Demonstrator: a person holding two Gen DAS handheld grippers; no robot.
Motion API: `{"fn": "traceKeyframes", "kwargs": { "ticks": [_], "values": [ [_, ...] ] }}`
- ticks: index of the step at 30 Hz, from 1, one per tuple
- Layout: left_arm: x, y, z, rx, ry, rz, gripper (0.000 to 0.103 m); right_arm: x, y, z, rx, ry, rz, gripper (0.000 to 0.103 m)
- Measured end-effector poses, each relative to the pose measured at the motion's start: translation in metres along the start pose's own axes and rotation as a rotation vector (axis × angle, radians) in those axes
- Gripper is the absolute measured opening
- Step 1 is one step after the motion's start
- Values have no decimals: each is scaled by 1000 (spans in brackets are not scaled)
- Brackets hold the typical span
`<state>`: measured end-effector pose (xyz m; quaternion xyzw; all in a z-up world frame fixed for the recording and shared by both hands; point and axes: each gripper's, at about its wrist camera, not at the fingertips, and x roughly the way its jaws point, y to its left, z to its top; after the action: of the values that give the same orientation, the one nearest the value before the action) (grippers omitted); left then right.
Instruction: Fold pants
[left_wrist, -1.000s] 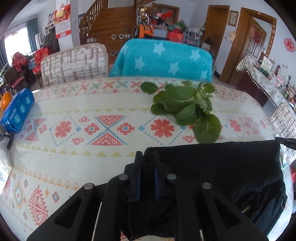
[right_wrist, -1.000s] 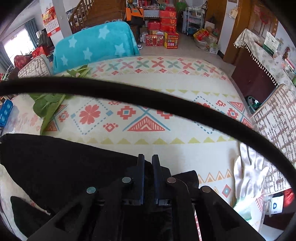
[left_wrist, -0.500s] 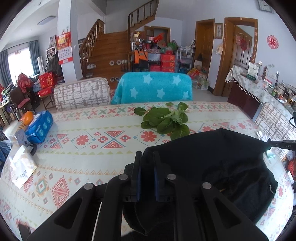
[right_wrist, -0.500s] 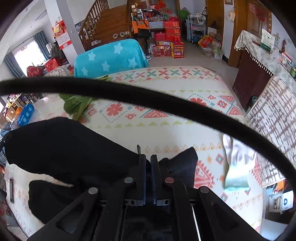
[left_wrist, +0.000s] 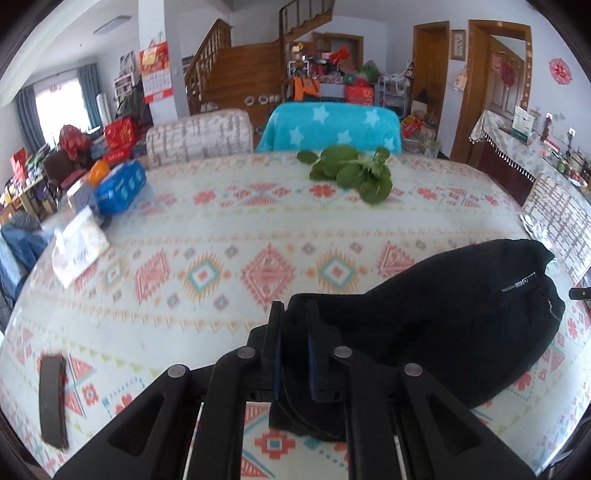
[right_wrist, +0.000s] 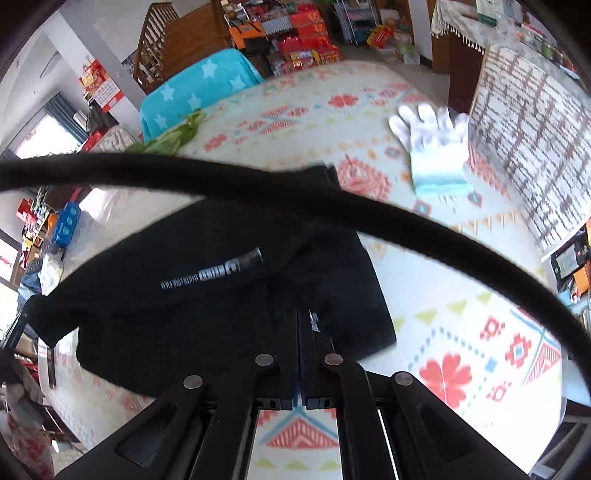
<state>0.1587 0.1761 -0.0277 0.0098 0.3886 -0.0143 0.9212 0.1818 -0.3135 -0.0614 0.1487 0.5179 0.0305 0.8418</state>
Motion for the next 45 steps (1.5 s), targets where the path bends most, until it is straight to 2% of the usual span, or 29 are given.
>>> {"fn": "traceKeyframes", "kwargs": {
  "ticks": [7, 10, 13, 16, 18, 19, 20, 24, 29, 30, 31, 32, 40, 45],
  "values": [
    [-3, 1, -7, -31, -10, -13, 11, 18, -2, 29, 153, -35, 94, 4],
    [-2, 3, -4, -39, -13, -21, 11, 37, 1, 45, 177, -36, 81, 5],
    [2, 6, -3, -47, -7, -31, 11, 55, 5, 57, 202, -16, 57, 10],
    [6, 7, -2, -50, -1, -36, 11, 60, 4, 61, 229, -34, 50, 15],
    [8, 8, -1, -53, 1, -37, 11, 61, 1, 61, 258, -36, 54, 39],
    [9, 8, -1, -56, 3, -37, 11, 61, 0, 62, 268, -44, 50, 67],
    [11, 10, 0, -61, 4, -40, 11, 58, -2, 63, 281, -65, 41, 78],
    [13, 12, 1, -68, 7, -45, 11, 50, 1, 67, 258, -88, 29, 75],
    [21, 14, 1, -71, 19, -40, 11, 76, 5, 76, 253, -16, 7, 56],
    [22, 14, 1, -67, 20, -38, 10, 80, 6, 77, 254, -13, 5, 49],
    [22, 13, 1, -59, 21, -35, 11, 82, 7, 77, 253, -10, -2, 31],
    [23, 12, 1, -53, 21, -32, 11, 82, 9, 78, 254, -13, -4, 18],
    [11, 8, -2, -10, -6, -15, 11, 33, 13, 67, 235, -69, 39, 15],
    [1, 6, -18, 8, -18, -12, 11, 5, 1, 41, 264, -71, 84, 15]
  ]
}}
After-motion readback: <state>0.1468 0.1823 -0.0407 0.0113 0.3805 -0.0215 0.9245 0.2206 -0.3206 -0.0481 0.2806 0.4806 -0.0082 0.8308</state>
